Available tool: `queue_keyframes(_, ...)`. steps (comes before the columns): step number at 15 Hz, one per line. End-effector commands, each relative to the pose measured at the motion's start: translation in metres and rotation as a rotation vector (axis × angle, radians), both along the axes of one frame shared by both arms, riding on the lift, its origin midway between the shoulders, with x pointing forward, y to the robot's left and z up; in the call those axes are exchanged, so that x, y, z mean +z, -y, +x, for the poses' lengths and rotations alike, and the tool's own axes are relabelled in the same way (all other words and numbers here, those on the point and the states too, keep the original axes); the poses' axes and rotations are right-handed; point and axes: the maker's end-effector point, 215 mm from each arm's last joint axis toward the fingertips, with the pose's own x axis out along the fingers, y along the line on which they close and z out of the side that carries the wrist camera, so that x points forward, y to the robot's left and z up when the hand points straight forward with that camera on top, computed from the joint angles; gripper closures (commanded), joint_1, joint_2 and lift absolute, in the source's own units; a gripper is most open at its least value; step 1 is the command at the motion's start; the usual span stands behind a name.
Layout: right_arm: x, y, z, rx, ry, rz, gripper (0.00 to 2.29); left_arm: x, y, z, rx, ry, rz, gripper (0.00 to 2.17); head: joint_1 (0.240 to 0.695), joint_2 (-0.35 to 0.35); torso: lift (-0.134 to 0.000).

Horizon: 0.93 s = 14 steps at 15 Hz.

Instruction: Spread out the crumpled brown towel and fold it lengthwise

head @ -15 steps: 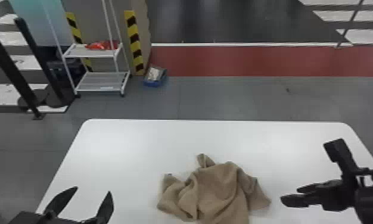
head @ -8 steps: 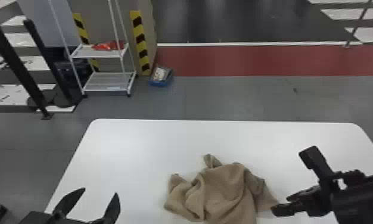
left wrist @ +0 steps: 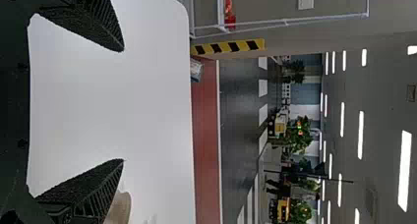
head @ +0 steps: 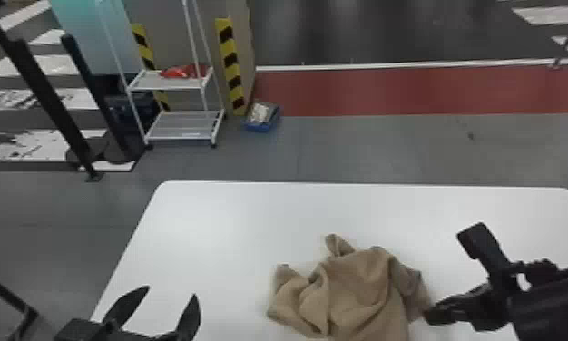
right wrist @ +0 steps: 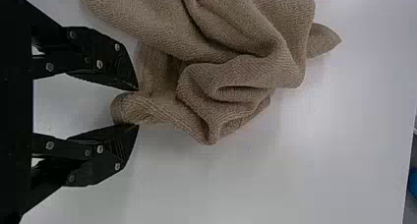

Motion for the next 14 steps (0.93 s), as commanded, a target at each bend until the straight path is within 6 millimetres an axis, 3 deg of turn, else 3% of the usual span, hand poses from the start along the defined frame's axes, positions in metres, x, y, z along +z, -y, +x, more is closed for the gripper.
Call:
queue_keyframes(1,0.002,-0.005,0.003,0.004,0.013,0.009,1.8,0.0,0.0,0.0,0.002,0.0,-0.002,0.08,0.695,0.12,0.0)
queue_keyframes(2,0.009,-0.004,0.005,-0.012,0.029,0.03,1.8,0.0,0.001,0.0,0.001,0.0,-0.003,0.08,0.695,0.123,0.0)
queue_keyframes(4,0.043,0.007,0.02,-0.065,0.112,0.095,1.8,-0.001,-0.001,0.0,0.004,-0.002,-0.001,0.08,0.695,0.126,0.0)
queue_keyframes(6,0.104,0.028,0.046,-0.132,0.234,0.188,1.8,-0.001,-0.002,0.0,0.005,-0.001,-0.002,0.08,0.695,0.121,0.0)
queue_keyframes(8,0.178,0.045,0.072,-0.179,0.377,0.285,1.8,0.0,0.002,0.001,-0.015,0.002,-0.009,0.08,0.695,0.091,0.0)
queue_keyframes(9,0.201,0.054,0.079,-0.207,0.422,0.322,1.8,0.0,0.009,0.0,-0.038,0.001,-0.017,0.08,0.695,0.08,0.0)
queue_keyframes(10,0.206,0.061,0.08,-0.235,0.41,0.326,1.8,0.001,0.021,-0.001,-0.094,0.001,-0.033,0.08,0.695,0.068,0.0)
queue_keyframes(12,0.199,0.068,0.077,-0.247,0.398,0.292,1.8,0.003,0.05,-0.009,-0.25,-0.007,-0.076,0.09,0.695,0.01,0.0)
queue_keyframes(14,0.177,0.071,0.069,-0.257,0.361,0.279,1.8,-0.002,0.086,-0.021,-0.404,-0.049,-0.141,0.1,0.695,-0.036,0.0)
